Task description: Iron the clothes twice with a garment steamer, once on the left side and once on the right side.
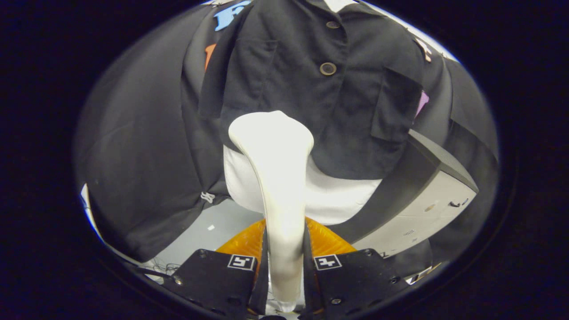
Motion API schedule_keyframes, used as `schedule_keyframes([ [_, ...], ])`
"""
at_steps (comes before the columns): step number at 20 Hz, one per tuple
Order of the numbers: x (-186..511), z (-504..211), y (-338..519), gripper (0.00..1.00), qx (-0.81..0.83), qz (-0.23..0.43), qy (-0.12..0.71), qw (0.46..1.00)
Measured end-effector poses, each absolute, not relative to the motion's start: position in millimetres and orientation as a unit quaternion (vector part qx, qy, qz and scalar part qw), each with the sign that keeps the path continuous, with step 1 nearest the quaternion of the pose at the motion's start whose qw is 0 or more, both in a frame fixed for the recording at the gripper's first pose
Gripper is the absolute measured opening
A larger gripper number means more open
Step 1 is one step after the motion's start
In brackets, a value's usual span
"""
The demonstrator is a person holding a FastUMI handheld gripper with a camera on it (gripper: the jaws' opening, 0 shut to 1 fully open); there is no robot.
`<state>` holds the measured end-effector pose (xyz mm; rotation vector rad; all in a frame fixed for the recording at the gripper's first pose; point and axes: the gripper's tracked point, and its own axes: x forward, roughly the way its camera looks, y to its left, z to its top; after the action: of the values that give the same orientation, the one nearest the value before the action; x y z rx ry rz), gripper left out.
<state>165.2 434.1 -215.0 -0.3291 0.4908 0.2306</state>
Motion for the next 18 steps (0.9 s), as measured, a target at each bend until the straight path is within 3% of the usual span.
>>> schedule_keyframes([
  [9,125.6,-93.0,297.0,0.35,-0.098,0.143,0.175,0.969],
  [14,76.7,-42.4,171.0,0.35,-0.051,0.124,0.137,0.982],
  [18,34.6,-40.8,63.3,0.35,-0.022,0.091,0.116,0.989],
])
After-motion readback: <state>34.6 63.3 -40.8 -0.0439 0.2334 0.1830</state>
